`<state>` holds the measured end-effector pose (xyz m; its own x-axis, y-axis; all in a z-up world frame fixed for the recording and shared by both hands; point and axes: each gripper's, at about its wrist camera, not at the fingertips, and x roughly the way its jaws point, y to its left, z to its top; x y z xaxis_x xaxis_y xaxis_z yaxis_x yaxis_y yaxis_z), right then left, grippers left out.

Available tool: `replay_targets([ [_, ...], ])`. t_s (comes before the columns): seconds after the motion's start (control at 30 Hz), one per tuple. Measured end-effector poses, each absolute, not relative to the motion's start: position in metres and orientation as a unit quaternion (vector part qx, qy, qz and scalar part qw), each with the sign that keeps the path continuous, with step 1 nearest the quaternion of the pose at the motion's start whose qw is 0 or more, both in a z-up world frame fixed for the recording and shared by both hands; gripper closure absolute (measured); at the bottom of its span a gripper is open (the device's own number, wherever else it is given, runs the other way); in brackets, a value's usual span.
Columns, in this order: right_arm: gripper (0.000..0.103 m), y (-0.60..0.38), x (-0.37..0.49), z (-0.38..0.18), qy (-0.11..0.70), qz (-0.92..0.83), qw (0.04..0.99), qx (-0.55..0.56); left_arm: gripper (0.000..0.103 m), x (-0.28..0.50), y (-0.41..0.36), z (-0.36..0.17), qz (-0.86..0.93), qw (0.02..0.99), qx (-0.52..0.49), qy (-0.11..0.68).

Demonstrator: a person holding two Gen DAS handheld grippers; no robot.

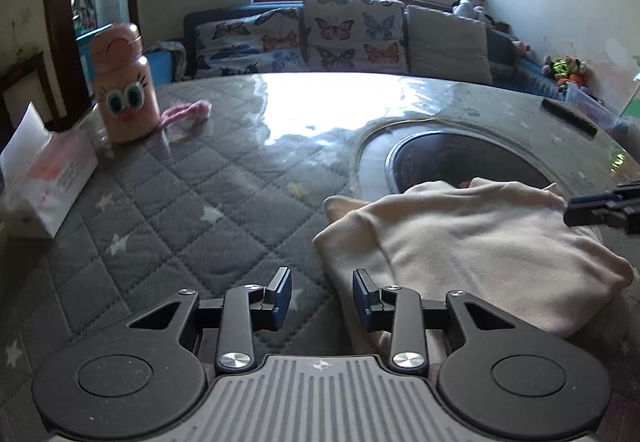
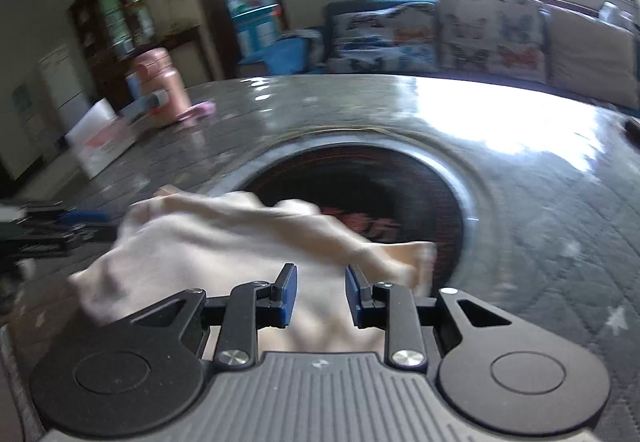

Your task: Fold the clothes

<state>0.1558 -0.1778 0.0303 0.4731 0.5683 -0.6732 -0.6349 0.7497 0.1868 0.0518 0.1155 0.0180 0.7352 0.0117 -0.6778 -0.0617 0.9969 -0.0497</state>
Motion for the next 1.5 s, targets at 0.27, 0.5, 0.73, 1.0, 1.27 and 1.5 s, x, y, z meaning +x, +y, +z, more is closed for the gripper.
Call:
replay_targets([
  [0.27, 0.065, -0.119, 0.102, 0.042, 0.340, 0.459, 0.811, -0.126, 0.068, 0.043, 0.127, 0.021, 0.025, 0.929, -0.068, 0.364],
  [0.5, 0.067, -0.061, 0.067, 0.045, 0.303, 0.505, 0.788, -0.178, 0.067, 0.032, 0.132, 0.022, 0.028, 0.929, -0.068, 0.363],
  [0.73, 0.069, -0.024, 0.057, 0.030, 0.295, 0.508, 0.783, -0.203, 0.066, 0.027, 0.146, 0.025, 0.041, 0.929, -0.081, 0.358],
  [1.0, 0.069, -0.020, 0.038, 0.026, 0.255, 0.505, 0.784, -0.256, 0.066, 0.031, 0.142, 0.021, 0.037, 0.926, -0.094, 0.364],
  [1.27, 0.069, -0.020, 0.023, 0.023, 0.254, 0.544, 0.753, -0.268, 0.063, 0.034, 0.141, 0.022, 0.032, 0.921, -0.124, 0.369],
  [1.5, 0.094, -0.017, 0.022, 0.019, 0.260, 0.531, 0.761, -0.266, 0.054, 0.040, 0.140, 0.019, 0.024, 0.907, -0.180, 0.380],
])
